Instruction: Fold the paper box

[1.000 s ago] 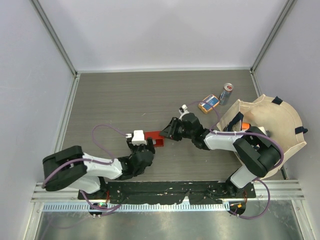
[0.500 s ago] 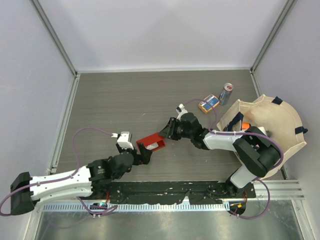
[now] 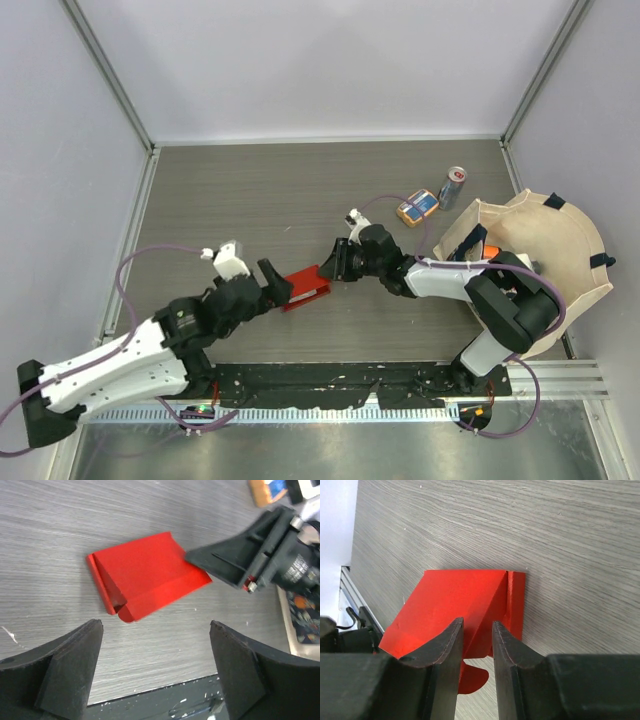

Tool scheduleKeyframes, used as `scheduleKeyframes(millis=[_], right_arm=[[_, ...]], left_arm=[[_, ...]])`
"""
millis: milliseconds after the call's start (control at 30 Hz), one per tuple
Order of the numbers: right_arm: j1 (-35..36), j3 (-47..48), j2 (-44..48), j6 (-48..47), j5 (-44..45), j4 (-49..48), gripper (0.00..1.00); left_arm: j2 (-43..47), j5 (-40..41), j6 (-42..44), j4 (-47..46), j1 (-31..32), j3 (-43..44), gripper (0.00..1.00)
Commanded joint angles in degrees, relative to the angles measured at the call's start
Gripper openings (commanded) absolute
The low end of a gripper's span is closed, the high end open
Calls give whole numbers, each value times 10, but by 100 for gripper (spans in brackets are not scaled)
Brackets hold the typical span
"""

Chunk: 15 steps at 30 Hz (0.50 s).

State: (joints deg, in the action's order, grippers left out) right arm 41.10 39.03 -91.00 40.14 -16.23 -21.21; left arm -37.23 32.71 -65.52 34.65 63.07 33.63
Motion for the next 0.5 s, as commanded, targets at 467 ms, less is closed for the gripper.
scheduleKeyframes(millis=[467], right_arm=[[6,-16,41,-115,36,46,38]], left_arm=[[-144,-238,27,-267,-214,-129,79]])
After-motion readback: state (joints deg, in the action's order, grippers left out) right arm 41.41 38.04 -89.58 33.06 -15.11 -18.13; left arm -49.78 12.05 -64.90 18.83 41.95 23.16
